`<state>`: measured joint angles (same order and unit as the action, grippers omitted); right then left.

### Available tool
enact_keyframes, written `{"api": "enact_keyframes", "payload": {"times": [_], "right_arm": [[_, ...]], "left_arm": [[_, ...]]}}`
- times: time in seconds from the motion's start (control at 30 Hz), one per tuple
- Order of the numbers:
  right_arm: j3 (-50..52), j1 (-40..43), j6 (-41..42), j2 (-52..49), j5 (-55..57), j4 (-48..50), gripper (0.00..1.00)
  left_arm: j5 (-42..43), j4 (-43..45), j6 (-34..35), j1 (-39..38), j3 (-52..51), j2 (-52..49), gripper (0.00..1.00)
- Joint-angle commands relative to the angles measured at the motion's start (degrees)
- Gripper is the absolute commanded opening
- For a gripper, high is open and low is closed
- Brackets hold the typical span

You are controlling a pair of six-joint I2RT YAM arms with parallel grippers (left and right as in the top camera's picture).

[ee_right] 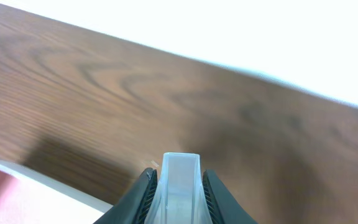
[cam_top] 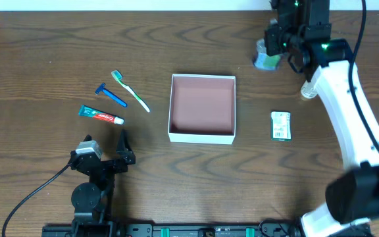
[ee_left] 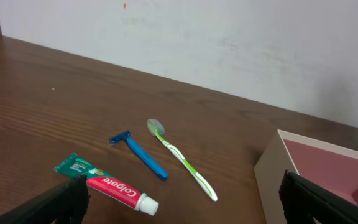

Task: Pack container
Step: 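Carry the soap bottle left and lower it into the box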

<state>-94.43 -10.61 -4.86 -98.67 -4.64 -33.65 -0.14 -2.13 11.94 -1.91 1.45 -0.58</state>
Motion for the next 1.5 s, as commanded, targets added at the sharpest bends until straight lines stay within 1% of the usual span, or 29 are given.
{"api": "enact_keyframes", "payload": {"times": [0.0, 0.23, 0.5, 0.7, 0.93, 1.13, 1.47], "right_arm": [[-3.0, -4.8, -2.1, 6.2, -1.8, 1.4, 0.01], [-3.0, -13.7, -1.2, 7.4, -1.8, 3.3, 0.01], [-3.0, -20.1, 5.0, 2.1, -1.1, 4.7, 0.01], [-3.0, -22.0, 10.5, -4.1, -1.6, 4.6, 0.01], [-3.0, -24.3, 10.6, -7.6, -1.3, 5.8, 0.01], [-3.0, -24.5, 13.0, -9.7, -1.2, 6.3, 0.01], [-3.0, -24.6, 12.8, -13.8, 0.2, 7.8, 0.01]], "left_arm": [[-0.6, -2.1, -0.5, 0.2, -1.2, 0.3, 0.98], [-0.6, -2.1, -0.5, 0.2, -1.2, 0.3, 0.98], [-0.6, -2.1, -0.5, 0.2, -1.2, 0.3, 0.98], [-0.6, -2.1, -0.5, 0.2, -1.2, 0.3, 0.98], [-0.6, -2.1, -0.5, 0.2, -1.2, 0.2, 0.98], [-0.6, -2.1, -0.5, 0.2, -1.2, 0.2, 0.98], [-0.6, -2.1, -0.5, 0.2, -1.2, 0.2, 0.98]]}}
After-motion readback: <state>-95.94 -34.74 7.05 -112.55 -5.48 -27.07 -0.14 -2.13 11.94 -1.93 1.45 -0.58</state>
